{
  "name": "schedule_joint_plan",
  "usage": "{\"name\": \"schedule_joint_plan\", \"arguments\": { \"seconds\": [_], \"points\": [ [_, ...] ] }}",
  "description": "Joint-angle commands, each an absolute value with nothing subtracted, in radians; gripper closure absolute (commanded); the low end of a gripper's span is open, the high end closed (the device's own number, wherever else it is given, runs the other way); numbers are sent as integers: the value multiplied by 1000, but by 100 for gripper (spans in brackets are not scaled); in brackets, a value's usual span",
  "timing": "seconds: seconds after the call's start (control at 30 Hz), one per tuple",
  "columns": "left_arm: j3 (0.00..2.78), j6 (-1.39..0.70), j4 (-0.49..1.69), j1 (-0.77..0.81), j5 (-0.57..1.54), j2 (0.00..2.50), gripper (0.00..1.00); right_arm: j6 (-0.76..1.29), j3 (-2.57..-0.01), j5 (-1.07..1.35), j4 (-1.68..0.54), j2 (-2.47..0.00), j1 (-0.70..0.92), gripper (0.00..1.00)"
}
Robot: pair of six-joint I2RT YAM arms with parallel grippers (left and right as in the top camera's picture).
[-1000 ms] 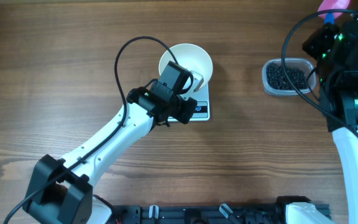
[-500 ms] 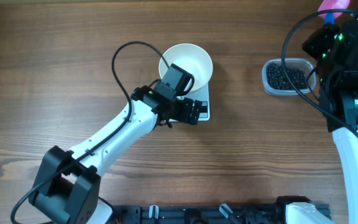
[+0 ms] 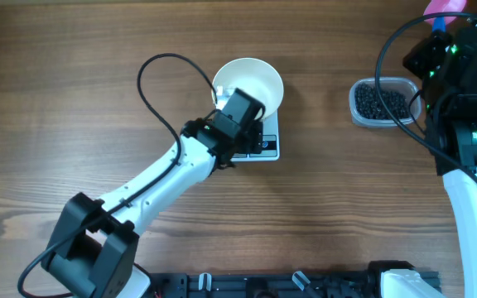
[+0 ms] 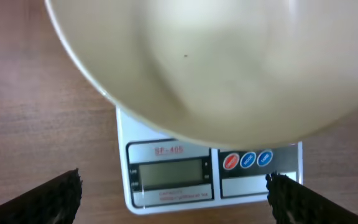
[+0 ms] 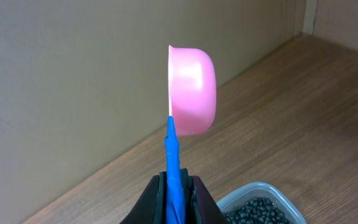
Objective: Scoop item into bowl and weigh 150g on scale
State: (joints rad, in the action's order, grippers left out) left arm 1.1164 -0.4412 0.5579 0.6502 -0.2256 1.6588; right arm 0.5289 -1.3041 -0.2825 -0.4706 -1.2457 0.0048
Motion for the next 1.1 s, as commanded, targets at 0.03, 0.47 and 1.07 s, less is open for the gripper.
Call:
{"name": "schedule_joint_plan", "arguments": {
  "seconds": [0.03, 0.47, 1.07],
  "points": [
    [1048, -402, 530, 665, -304, 1673, 0, 522, -1320, -307, -470, -1253, 5, 96],
    [1013, -427, 437, 665, -186, 1716, 0, 522, -1320, -307, -469, -1253, 5, 96],
    [1013, -506, 403, 665, -253, 1794, 0, 523, -1320, -307, -469, -1253, 5, 96]
  ]
}}
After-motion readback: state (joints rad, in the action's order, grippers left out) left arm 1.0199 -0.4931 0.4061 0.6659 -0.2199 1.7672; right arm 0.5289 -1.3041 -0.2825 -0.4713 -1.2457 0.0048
